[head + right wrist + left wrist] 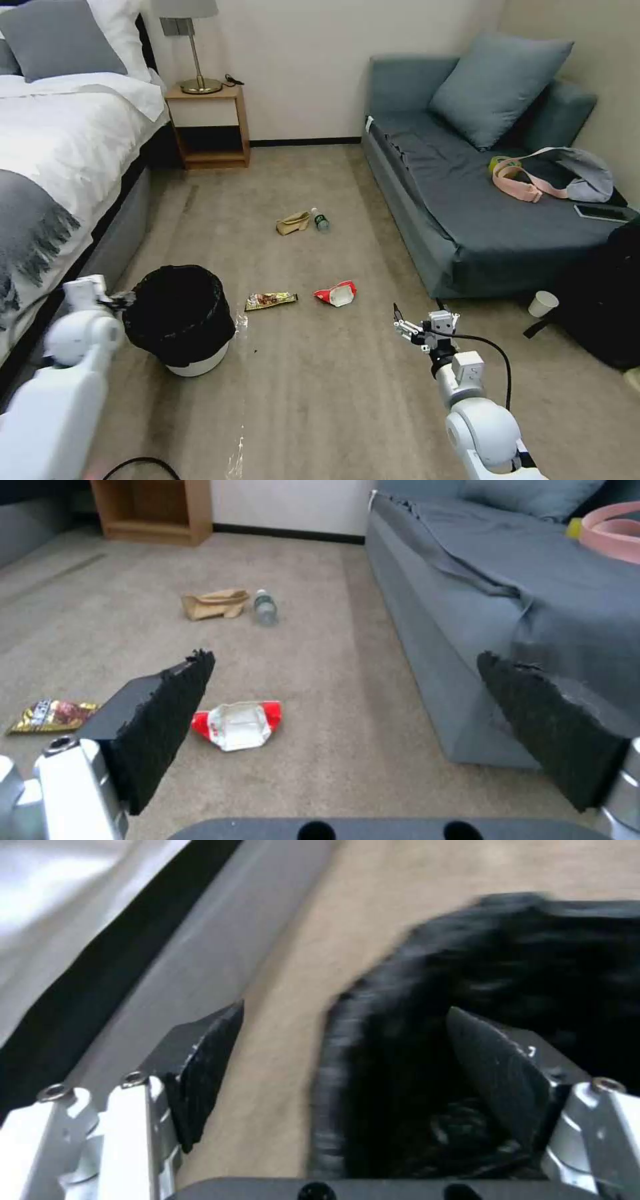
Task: Pick up the trash bin, then pick up the garbage on the floor and place it into the trash bin.
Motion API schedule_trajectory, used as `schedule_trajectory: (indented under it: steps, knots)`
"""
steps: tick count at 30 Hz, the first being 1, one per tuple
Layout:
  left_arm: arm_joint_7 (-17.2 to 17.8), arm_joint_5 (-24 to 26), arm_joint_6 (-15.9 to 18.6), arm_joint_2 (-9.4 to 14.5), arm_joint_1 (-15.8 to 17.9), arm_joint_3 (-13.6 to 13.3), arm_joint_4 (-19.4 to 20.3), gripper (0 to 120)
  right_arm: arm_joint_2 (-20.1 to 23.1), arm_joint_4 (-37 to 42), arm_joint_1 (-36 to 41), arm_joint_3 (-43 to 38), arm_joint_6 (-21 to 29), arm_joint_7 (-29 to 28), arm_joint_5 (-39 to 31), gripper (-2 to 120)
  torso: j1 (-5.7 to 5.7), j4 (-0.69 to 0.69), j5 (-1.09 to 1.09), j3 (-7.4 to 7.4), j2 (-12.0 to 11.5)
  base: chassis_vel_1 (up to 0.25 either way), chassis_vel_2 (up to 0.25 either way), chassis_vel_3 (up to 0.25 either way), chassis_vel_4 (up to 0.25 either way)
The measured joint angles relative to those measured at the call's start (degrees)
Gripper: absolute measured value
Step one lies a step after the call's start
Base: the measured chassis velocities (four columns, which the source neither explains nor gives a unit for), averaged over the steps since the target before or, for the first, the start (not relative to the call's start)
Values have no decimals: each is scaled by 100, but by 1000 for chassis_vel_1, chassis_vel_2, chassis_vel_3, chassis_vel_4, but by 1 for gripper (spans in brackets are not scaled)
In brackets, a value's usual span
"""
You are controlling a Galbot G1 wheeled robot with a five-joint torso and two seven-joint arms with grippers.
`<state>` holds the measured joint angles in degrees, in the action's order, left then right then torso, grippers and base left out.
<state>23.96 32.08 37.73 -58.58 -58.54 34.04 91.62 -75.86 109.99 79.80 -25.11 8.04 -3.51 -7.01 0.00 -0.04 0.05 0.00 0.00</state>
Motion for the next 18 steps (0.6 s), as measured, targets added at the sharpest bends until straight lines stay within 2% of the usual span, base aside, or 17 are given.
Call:
schedule_trajectory:
  steps: [1,3,5,13,18]
  knots:
    - [0,0,0,0,0,0,0,79,0,0,0,0,0,0,0,100,0,0,0,0,0,0,0,0,0]
    - [-233,-185,-42,33,-150,-63,173,77,-41,-89,-66,44,1,-3,23,100,0,5,-8,0,0,0,0,0,0]
    - [-240,-203,-44,51,-155,-62,183,76,-56,-106,-78,61,1,-5,30,100,0,5,-4,0,0,0,0,0,0]
    - [-213,-217,-41,193,-155,81,15,72,-160,-222,-195,194,37,-23,80,100,0,4,-5,0,0,0,0,0,0]
    - [-215,-226,-46,209,-118,79,-165,71,-187,-229,-203,227,51,-32,94,100,0,5,-5,0,0,0,0,0,0]
